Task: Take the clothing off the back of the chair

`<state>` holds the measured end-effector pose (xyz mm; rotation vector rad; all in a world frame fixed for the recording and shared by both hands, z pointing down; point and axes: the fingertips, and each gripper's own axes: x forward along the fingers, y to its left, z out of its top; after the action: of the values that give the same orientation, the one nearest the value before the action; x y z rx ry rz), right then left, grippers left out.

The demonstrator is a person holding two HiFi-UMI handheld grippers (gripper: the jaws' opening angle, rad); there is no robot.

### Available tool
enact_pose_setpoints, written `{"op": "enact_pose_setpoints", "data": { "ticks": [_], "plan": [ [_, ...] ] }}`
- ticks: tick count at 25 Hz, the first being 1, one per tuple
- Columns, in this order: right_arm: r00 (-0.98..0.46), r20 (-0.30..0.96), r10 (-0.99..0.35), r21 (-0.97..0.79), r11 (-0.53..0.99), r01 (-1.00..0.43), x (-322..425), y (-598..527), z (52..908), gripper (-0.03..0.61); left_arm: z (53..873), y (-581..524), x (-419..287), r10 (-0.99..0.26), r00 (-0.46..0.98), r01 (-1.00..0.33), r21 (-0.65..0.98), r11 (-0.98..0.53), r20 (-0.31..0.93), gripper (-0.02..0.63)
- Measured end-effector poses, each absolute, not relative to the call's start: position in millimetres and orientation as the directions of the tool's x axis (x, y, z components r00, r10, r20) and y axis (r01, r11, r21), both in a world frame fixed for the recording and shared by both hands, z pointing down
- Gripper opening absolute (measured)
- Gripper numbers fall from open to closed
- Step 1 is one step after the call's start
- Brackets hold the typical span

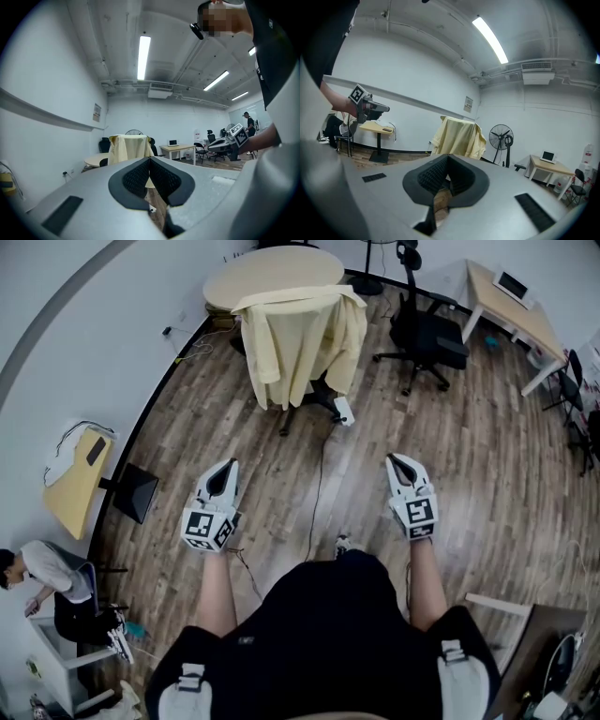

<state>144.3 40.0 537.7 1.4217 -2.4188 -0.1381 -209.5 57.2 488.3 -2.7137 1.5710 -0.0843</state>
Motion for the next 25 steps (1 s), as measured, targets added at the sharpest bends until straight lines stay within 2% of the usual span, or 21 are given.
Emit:
{"op": "enact_pose_setpoints", "data": {
  "ticks": [17,25],
  "plan": [
    [-0.485,0.281,-0.828,0.214,0.547,-0.810,180,-22,549,-0.006,489,21,-179,-0.906,0.419,-0.907,-0.021,-0.421,0.063,0.002],
    [-0.517,0.261,-0.815,0.213,0.571,-0.793,195,-42,552,-0.006,494,15,-166,-0.923,0.380,-0.924,-0.021,-0.382,0.066,0.002]
  ]
}}
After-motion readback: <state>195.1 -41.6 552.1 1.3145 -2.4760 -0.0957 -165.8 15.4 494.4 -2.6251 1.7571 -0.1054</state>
